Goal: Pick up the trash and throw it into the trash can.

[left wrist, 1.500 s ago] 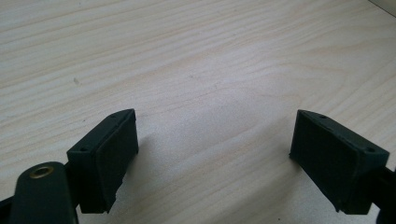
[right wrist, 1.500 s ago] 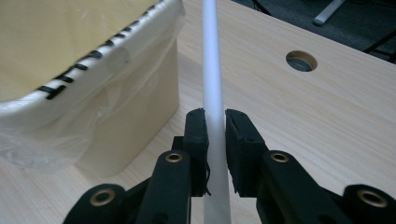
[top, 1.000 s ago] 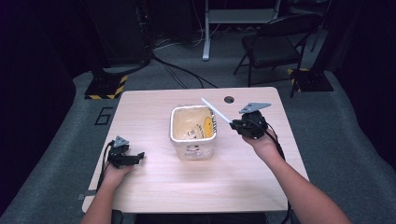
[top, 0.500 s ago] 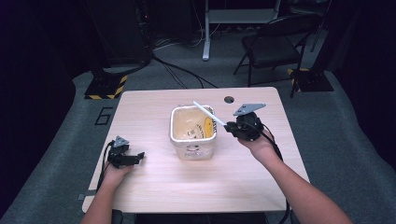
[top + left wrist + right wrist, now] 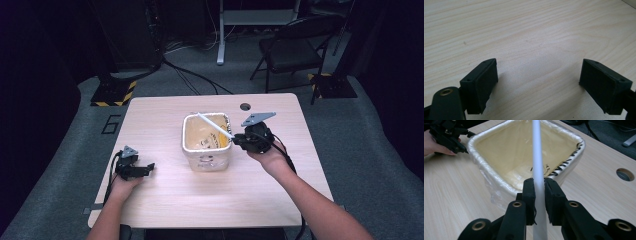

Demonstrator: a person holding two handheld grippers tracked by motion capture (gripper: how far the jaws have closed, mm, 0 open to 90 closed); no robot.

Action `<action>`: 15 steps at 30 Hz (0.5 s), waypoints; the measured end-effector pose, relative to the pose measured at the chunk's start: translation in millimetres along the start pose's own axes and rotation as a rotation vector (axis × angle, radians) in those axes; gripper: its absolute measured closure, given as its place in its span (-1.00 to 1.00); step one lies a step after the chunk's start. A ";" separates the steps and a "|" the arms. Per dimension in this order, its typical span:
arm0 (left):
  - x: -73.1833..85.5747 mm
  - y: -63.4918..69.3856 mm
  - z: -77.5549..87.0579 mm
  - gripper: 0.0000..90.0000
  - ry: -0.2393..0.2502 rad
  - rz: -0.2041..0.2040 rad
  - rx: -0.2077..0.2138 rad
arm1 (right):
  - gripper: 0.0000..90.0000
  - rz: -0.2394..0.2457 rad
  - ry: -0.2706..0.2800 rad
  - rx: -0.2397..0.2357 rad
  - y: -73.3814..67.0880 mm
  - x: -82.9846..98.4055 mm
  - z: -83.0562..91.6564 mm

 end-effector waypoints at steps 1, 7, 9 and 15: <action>0.0 0.0 0.1 -0.67 -0.001 0.000 0.001 | 0.75 0.002 0.000 -0.005 -1.4 -0.2 -1.4; 0.0 0.1 0.1 -0.67 0.000 0.001 0.001 | 0.74 0.007 -0.009 -0.027 -9.4 0.0 -8.6; 0.0 0.0 0.0 -0.67 0.000 0.000 0.000 | 0.74 0.005 -0.009 -0.028 -9.9 0.0 -8.9; 0.1 0.1 0.1 -0.67 0.000 0.000 -0.001 | 0.59 0.000 0.001 -0.024 -9.8 -0.9 -10.2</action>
Point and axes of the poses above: each handheld gripper's, and its own axes: z roughly backward along the jaws, x roughly out of its underside, y roughly to its right, the point moved 6 cm from there along -z, roughly forward along the jaws, and after that the axes turned 3 degrees about y, right-handed, at the moved point
